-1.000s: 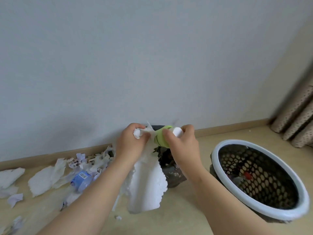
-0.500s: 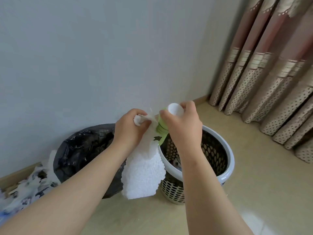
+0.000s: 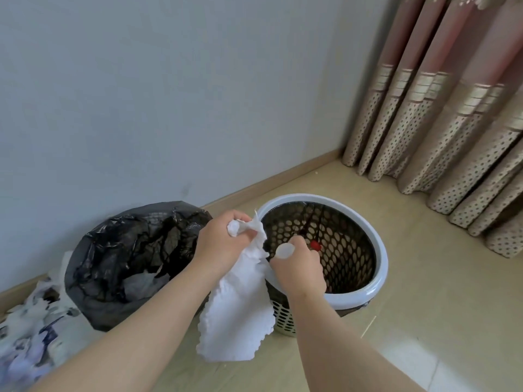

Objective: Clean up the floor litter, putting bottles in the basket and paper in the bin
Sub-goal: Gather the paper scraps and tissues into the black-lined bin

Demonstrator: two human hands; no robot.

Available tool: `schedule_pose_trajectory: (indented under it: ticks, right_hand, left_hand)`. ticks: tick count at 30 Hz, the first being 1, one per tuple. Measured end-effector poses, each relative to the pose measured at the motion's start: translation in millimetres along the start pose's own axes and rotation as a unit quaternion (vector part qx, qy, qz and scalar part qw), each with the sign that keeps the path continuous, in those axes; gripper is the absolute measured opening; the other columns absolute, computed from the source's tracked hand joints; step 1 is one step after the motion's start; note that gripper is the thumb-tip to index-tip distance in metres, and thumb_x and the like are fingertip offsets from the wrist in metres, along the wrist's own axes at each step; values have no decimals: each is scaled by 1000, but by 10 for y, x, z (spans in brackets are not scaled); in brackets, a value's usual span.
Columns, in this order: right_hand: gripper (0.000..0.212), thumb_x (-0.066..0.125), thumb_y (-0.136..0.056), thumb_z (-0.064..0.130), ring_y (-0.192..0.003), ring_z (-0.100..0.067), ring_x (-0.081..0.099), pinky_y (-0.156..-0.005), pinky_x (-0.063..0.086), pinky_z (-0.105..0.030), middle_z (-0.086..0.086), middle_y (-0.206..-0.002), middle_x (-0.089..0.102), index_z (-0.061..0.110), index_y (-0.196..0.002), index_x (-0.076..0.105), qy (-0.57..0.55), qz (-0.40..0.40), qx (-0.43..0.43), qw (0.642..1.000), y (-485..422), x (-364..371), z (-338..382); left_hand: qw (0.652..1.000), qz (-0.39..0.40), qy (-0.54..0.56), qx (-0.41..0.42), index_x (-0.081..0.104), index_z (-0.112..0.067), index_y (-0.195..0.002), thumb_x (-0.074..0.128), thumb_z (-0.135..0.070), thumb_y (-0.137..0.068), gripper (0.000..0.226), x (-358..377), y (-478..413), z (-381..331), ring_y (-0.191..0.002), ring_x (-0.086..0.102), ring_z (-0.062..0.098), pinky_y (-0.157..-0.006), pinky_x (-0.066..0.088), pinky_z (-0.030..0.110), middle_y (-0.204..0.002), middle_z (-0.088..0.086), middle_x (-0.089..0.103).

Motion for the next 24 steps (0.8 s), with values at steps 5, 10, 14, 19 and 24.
schedule_pose_trajectory:
  ticks: [5, 10, 14, 19, 24]
  right_hand:
    - [36, 42, -91, 37, -108, -26, 50, -96, 42, -46, -6, -120, 51, 22, -124, 44, 38, 60, 34, 997, -54, 188, -68]
    - [29, 38, -95, 26, -119, -28, 40, -102, 32, -42, -6, -128, 47, 21, -119, 51, 82, 39, 15, 996, -6, 172, 24]
    - [31, 42, -96, 29, -116, -21, 43, -99, 37, -37, -1, -128, 48, 24, -124, 53, -24, -34, -108, 993, 68, 32, 399]
    - [38, 43, -95, 48, -101, -15, 57, -82, 48, -29, 5, -111, 57, 22, -121, 54, -305, 231, -98, 919, 349, 117, 950]
    - [38, 58, -87, 47, -95, -14, 58, -90, 52, -36, 7, -114, 56, 33, -121, 51, -217, 381, -121, 891, 699, 353, 1201]
  left_hand:
    - [1000, 1, 0, -21, 62, -26, -95, 68, -24, -84, 12, -31, 3, 131, -76, 51, -2, -58, 36, 16, -85, -17, 56]
    - [999, -10, 8, -37, 60, -28, -93, 67, -24, -85, 12, -128, 17, 213, -78, 50, -2, -60, 38, 17, -88, -17, 55]
    - [995, -57, 59, -60, 59, -31, -90, 68, -24, -84, 13, -395, 16, 237, -83, 53, 4, -61, 40, 21, -92, -11, 58]
    - [943, -212, 221, -129, 59, -30, -95, 72, -24, -81, 21, -1086, 163, 406, -85, 56, 15, -72, 46, 31, -96, -7, 58]
    - [873, -341, 313, -154, 62, -13, -113, 71, -22, -82, 34, -1811, 418, 805, -92, 64, 27, -73, 51, 33, -107, 10, 66]
Point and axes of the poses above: each hand's wrist, its own y-axis away from the middle knuckle, its own x-axis out of the palm, z = x × y, the point moved 5 cm from there along -y, towards the middle knuckle
